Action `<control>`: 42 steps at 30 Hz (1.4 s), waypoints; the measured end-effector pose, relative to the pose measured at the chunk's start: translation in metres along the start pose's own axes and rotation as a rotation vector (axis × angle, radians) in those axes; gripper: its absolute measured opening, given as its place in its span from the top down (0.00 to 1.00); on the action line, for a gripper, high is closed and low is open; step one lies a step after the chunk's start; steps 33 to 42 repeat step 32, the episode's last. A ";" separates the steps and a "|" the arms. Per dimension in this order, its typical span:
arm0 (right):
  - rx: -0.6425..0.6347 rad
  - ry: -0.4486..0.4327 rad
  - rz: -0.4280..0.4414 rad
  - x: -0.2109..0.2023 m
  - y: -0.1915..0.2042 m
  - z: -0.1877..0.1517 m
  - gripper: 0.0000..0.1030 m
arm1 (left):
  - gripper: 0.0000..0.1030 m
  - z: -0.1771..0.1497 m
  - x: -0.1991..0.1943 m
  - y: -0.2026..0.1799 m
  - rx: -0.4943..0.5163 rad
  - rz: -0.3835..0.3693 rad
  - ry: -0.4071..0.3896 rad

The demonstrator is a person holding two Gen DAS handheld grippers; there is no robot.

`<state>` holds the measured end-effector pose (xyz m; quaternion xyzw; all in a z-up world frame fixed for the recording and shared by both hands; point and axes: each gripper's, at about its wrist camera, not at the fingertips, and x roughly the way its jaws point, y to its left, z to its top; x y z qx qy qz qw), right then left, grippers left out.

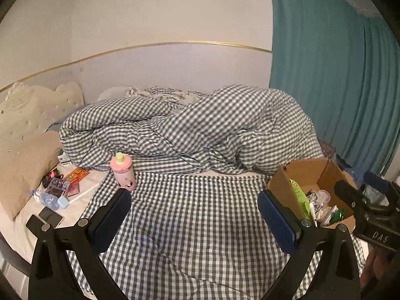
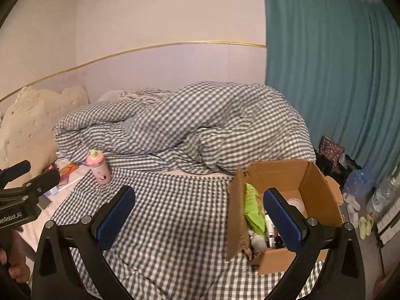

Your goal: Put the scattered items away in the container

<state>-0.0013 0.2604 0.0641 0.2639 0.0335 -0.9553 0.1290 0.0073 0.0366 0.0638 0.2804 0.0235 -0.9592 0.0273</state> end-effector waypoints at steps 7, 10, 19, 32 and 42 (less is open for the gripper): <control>-0.041 -0.010 0.019 -0.007 0.029 -0.003 0.00 | 0.00 -0.003 -0.011 0.016 -0.013 0.006 -0.004; -0.045 -0.008 0.020 -0.008 0.032 -0.005 0.00 | 0.00 -0.003 -0.012 0.019 -0.023 -0.001 -0.003; -0.027 -0.004 0.009 -0.009 0.022 -0.006 0.00 | 0.00 -0.004 -0.009 0.013 -0.008 0.010 -0.001; -0.030 0.005 0.008 -0.009 0.021 -0.009 0.00 | 0.00 -0.006 -0.010 0.010 -0.001 0.022 0.001; -0.030 0.005 0.008 -0.009 0.021 -0.009 0.00 | 0.00 -0.006 -0.010 0.010 -0.001 0.022 0.001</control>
